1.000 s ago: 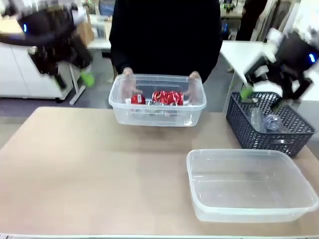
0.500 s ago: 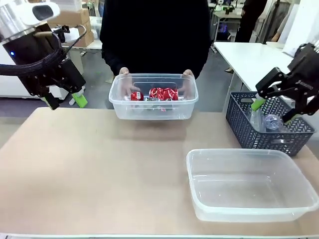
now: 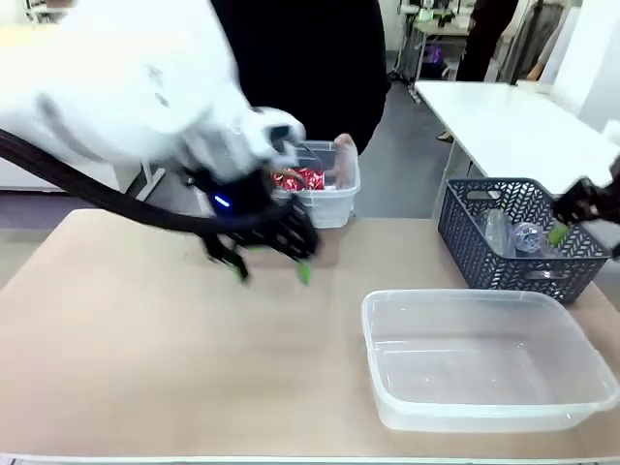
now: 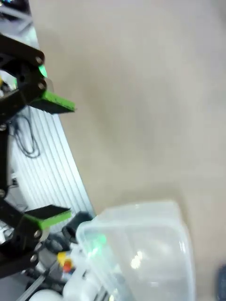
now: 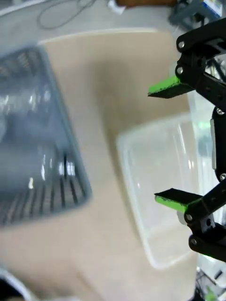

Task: Sort the waste into each basket.
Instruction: Pick up the Organizing box on the right side of the table and lift it.

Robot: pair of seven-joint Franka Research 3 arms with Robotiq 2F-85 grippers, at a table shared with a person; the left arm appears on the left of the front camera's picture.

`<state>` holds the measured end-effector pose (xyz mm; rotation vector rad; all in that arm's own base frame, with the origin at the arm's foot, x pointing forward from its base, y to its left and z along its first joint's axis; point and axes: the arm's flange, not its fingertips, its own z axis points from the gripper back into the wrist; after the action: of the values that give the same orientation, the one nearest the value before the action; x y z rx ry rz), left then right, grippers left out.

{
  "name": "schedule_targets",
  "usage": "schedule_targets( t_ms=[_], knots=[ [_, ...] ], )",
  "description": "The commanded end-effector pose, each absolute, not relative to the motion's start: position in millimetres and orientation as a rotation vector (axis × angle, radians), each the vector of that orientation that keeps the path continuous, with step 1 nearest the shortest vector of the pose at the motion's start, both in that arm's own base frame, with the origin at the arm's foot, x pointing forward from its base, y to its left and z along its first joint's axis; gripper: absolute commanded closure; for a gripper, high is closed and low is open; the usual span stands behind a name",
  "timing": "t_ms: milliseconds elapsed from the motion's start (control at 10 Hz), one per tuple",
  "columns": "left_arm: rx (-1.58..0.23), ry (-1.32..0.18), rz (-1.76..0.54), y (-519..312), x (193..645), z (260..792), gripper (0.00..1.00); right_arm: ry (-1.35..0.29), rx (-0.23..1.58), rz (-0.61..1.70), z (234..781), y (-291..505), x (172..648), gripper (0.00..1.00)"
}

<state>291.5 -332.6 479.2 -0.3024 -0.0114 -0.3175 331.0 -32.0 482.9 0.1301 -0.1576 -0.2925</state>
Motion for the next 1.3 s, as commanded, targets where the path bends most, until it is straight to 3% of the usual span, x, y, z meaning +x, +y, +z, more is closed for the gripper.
schedule_targets(
  t_ms=[0,200,300,400,600,800,1200],
  knots=[
    [-0.29,0.014,-0.351,-384.3,301.9,466.5,0.0,0.001,-0.001,-0.182,407.2,-65.3,298.6,0.0],
    [-0.224,0.078,-0.331,-431.0,302.9,448.2,0.0,0.135,0.004,-0.064,393.8,-80.0,265.2,0.0],
    [-0.311,0.031,-0.371,-401.4,277.2,452.2,0.0,0.072,0.078,-0.132,401.0,-76.3,257.7,0.0],
    [-0.311,0.031,-0.371,-401.4,277.2,452.2,0.0,0.108,0.024,-0.153,424.3,-88.1,322.1,0.0],
    [-0.295,0.054,-0.368,-421.6,286.7,444.2,0.0,0.128,0.043,-0.133,426.0,-93.8,315.2,0.0],
    [-0.334,0.038,-0.408,-445.2,269.7,420.5,0.0,0.165,0.165,0.07,418.9,-61.8,318.6,0.0],
    [-0.24,0.032,-0.335,-479.4,262.4,375.4,0.0,0.244,0.103,0.14,388.3,-29.2,304.8,0.0]
  ],
)
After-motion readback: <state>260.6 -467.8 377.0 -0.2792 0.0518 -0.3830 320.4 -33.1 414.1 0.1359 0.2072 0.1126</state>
